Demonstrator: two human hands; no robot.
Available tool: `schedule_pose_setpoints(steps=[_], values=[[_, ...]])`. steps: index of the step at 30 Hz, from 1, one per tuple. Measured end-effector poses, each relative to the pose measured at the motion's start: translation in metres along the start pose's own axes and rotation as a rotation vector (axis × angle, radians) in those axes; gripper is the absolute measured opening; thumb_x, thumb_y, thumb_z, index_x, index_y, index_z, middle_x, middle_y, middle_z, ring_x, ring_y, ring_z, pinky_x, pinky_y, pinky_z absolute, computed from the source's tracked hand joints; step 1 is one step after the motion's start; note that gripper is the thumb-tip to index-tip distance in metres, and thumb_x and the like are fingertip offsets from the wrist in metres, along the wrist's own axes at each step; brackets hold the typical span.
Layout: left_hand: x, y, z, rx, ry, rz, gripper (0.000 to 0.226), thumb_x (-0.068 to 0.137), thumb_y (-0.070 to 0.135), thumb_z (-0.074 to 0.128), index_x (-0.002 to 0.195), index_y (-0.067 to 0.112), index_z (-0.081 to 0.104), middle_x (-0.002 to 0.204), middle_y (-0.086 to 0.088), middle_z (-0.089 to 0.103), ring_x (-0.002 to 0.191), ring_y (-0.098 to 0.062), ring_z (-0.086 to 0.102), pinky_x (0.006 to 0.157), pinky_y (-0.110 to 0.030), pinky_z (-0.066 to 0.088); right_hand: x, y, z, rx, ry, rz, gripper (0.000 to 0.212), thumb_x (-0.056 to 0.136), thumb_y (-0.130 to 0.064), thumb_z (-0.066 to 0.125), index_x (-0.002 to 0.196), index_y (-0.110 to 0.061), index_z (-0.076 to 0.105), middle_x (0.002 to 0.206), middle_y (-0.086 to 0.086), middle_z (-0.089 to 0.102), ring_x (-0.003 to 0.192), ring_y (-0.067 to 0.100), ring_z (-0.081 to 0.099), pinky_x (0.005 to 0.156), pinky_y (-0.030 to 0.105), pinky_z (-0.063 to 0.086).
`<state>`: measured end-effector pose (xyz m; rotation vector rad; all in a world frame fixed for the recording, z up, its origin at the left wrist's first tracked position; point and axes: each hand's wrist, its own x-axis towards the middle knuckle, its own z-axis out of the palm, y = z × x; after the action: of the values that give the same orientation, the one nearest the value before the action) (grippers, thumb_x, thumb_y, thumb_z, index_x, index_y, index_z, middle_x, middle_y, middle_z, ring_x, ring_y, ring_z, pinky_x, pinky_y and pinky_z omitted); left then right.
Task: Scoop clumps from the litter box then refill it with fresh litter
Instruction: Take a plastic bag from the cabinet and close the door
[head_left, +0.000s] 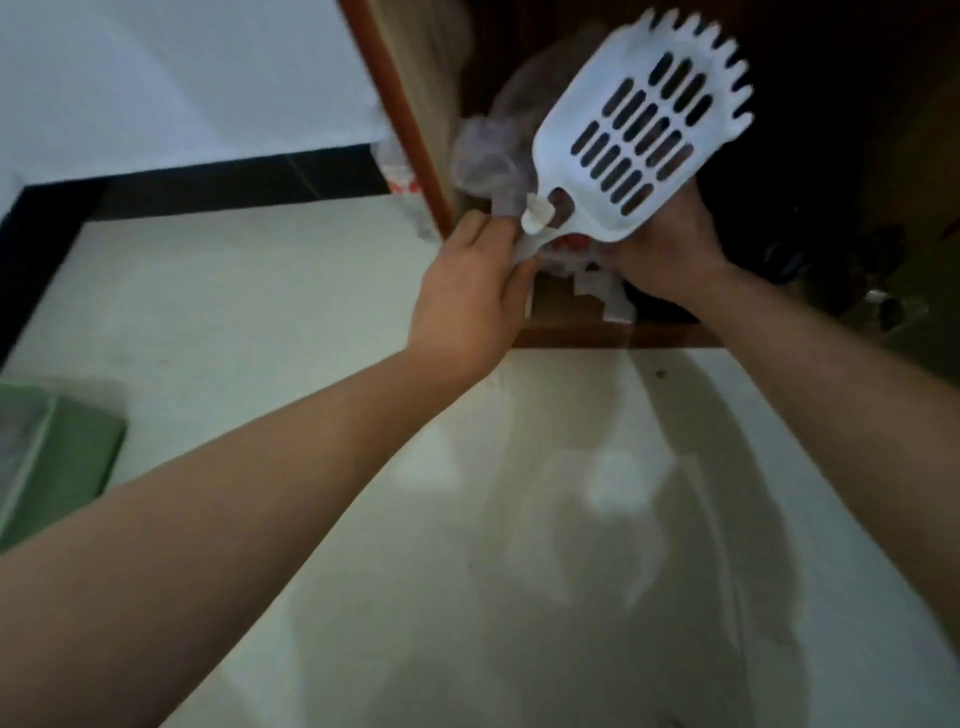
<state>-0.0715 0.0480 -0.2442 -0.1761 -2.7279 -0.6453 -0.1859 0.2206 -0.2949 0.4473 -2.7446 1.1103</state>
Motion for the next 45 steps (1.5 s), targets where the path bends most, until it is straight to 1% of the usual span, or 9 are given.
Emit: schedule_pose_setpoints(steps=[2, 7, 10, 16, 23, 28, 32, 37, 45], values=[[-0.027, -0.005, -0.018, 0.009, -0.036, -0.025, 0.031, 0.098, 0.028, 0.051, 0.126, 0.015, 0.056, 0.115, -0.006, 0.059, 0.099, -0.017, 0.058, 0.084, -0.025, 0.049, -0.021, -0.021, 0.009, -0.228, -0.196, -0.142, 0.069, 0.083, -0.067, 0.052, 0.125, -0.013, 0.059, 0.126, 0.012, 0.061, 0.123, 0.031, 0.053, 0.106, 0.045, 0.042], [-0.070, -0.033, -0.041, 0.119, -0.047, 0.053, 0.023, 0.093, 0.022, 0.060, 0.113, 0.010, 0.059, 0.100, -0.005, 0.055, 0.082, -0.009, 0.046, 0.069, -0.020, 0.037, -0.033, -0.040, 0.019, -0.438, -0.366, -0.222, 0.046, 0.097, -0.026, 0.056, 0.139, -0.008, 0.050, 0.147, 0.016, 0.045, 0.138, 0.033, 0.037, 0.115, 0.043, 0.026], [-0.093, -0.051, -0.064, 0.109, 0.022, 0.033, 0.018, 0.092, 0.019, 0.062, 0.104, 0.006, 0.059, 0.093, -0.004, 0.049, 0.079, -0.008, 0.040, 0.067, -0.015, 0.027, -0.049, -0.075, 0.010, -0.221, -0.240, -0.174, 0.018, 0.097, -0.023, 0.054, 0.101, -0.011, 0.066, 0.106, 0.007, 0.066, 0.103, 0.018, 0.060, 0.082, 0.008, 0.041], [-0.163, -0.106, -0.148, 0.077, 0.109, -0.168, 0.013, 0.092, 0.026, 0.060, 0.092, 0.015, 0.053, 0.086, 0.002, 0.046, 0.074, -0.008, 0.037, 0.061, -0.018, 0.021, -0.087, -0.212, 0.044, -0.118, -0.217, -0.186, 0.037, 0.094, -0.044, 0.048, 0.102, -0.013, 0.066, 0.100, 0.015, 0.067, 0.092, 0.032, 0.064, 0.077, 0.041, 0.053], [-0.299, -0.191, -0.193, 0.118, 0.181, -0.626, 0.018, 0.091, 0.030, 0.061, 0.085, 0.016, 0.052, 0.083, -0.001, 0.049, 0.073, -0.016, 0.042, 0.064, -0.027, 0.026, -0.166, -0.332, 0.168, -0.175, -0.477, -0.174, 0.017, 0.093, -0.029, 0.056, 0.098, -0.014, 0.059, 0.110, 0.014, 0.065, 0.101, 0.032, 0.059, 0.072, 0.028, 0.038], [-0.400, -0.223, -0.183, 0.022, 0.171, -0.979, 0.023, 0.090, 0.031, 0.062, 0.086, 0.008, 0.062, 0.083, -0.008, 0.060, 0.072, -0.023, 0.053, 0.064, -0.028, 0.034, -0.259, -0.328, 0.235, -0.221, -0.913, -0.209, 0.053, 0.094, -0.032, 0.059, 0.140, -0.008, 0.046, 0.135, 0.014, 0.058, 0.122, 0.029, 0.055, 0.098, 0.028, 0.041], [-0.465, -0.231, -0.156, -0.021, -0.094, -1.166, 0.027, 0.092, 0.034, 0.059, 0.090, 0.008, 0.064, 0.087, -0.010, 0.068, 0.071, -0.022, 0.058, 0.061, -0.027, 0.040, -0.307, -0.307, 0.259, -0.424, -1.228, -0.200, 0.070, 0.095, -0.024, 0.053, 0.155, -0.010, 0.020, 0.158, 0.015, 0.030, 0.144, 0.027, 0.032, 0.117, 0.031, 0.028], [-0.481, -0.233, -0.137, -0.067, -0.332, -1.159, 0.034, 0.096, 0.039, 0.050, 0.095, 0.011, 0.068, 0.094, -0.010, 0.071, 0.082, -0.025, 0.067, 0.071, -0.029, 0.052, -0.321, -0.298, 0.258, -0.507, -1.334, -0.239, 0.069, 0.096, -0.014, 0.047, 0.157, -0.012, 0.015, 0.157, 0.016, 0.028, 0.144, 0.029, 0.031, 0.117, 0.033, 0.029], [-0.389, -0.220, -0.177, 0.244, -0.113, -0.909, 0.033, 0.098, 0.039, 0.041, 0.111, 0.012, 0.057, 0.112, -0.011, 0.057, 0.095, -0.032, 0.061, 0.078, -0.038, 0.048, -0.257, -0.299, 0.216, -0.496, -1.073, -0.212, 0.061, 0.097, -0.022, 0.044, 0.154, -0.019, 0.024, 0.152, 0.013, 0.033, 0.137, 0.033, 0.039, 0.111, 0.040, 0.037]])
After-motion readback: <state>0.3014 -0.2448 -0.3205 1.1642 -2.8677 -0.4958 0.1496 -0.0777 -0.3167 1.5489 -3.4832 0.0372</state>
